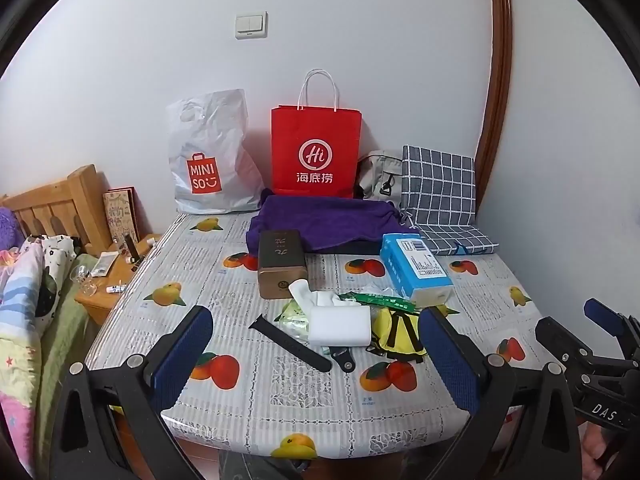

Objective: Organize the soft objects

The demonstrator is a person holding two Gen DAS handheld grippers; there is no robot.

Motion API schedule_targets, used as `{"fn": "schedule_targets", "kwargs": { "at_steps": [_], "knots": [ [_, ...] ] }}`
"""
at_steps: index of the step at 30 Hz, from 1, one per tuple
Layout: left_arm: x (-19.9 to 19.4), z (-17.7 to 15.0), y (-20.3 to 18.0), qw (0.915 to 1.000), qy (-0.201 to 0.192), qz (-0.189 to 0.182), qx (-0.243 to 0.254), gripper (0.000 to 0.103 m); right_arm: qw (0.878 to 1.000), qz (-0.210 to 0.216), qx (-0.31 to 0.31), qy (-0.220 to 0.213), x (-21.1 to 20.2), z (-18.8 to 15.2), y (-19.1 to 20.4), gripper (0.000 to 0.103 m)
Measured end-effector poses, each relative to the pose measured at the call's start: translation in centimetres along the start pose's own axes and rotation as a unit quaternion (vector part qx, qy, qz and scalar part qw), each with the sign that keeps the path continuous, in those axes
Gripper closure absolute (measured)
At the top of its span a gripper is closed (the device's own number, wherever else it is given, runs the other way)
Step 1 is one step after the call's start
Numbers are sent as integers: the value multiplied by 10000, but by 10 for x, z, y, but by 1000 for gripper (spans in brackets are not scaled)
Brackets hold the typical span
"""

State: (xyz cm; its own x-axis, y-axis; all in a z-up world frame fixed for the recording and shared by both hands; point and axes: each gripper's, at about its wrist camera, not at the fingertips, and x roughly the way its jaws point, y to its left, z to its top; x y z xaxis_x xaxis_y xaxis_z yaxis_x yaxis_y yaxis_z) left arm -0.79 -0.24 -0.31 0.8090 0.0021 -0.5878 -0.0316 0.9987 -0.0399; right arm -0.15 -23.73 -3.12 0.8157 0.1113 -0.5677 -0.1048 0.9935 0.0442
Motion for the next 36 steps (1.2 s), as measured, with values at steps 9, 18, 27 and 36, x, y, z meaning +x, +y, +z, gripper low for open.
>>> {"fn": "schedule_targets", "kwargs": {
  "at_steps": [9, 18, 27, 36],
  "knots": [
    [-1, 4, 4, 10000, 11, -11, -46, 0, 10000, 0, -11, -12, -3, 0, -2, 0],
    [-1, 3, 4, 10000, 7, -16, -43, 0, 10000, -2, 3, -55, -5, 2, 1, 0],
    [-1, 2, 5, 10000, 5, -9, -45, 0, 10000, 4, 7, -67, -6, 2, 1, 0],
    [-1, 2, 5, 10000, 4, -11, -43, 0, 10000, -4, 4, -72, -7, 2, 1, 0]
  ]
}}
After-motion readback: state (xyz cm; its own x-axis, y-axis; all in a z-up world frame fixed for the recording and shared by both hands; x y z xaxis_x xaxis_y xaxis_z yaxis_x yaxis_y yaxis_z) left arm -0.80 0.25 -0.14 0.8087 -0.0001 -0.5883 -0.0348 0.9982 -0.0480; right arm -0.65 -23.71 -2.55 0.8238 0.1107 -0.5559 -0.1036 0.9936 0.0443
